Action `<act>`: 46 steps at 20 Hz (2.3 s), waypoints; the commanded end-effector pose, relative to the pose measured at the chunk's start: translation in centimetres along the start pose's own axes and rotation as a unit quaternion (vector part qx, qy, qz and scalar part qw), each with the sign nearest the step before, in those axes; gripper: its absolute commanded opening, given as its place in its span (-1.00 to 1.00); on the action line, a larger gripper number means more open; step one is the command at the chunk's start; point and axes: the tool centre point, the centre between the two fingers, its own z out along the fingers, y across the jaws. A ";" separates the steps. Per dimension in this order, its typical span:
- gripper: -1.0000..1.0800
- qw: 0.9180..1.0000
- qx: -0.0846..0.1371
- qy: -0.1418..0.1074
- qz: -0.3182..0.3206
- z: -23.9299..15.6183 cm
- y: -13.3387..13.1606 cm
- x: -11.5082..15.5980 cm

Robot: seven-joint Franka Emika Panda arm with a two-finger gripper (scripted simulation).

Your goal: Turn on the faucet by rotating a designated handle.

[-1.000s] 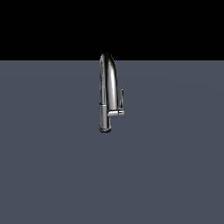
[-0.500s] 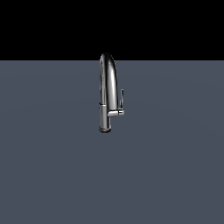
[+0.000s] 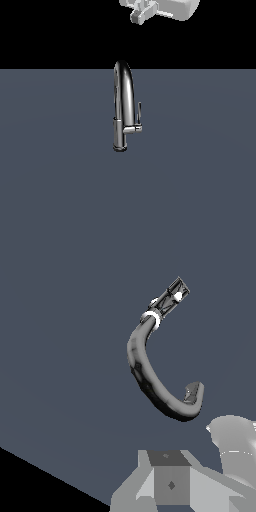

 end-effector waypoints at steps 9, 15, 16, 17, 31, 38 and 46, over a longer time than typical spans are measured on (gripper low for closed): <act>-1.00 0.989 0.075 -0.095 0.079 1.7 0.2 7.1; -1.00 0.972 0.123 -0.155 0.130 3.6 0.8 11.3; -1.00 0.967 0.131 -0.166 0.139 3.9 0.9 12.0; -1.00 0.963 0.140 -0.177 0.148 4.4 1.0 12.8; -1.00 0.889 0.238 -0.298 0.255 10.8 2.8 20.4; -1.00 0.871 0.254 -0.319 0.273 12.3 3.1 21.5; -1.00 0.871 0.254 -0.319 0.273 12.4 3.4 21.1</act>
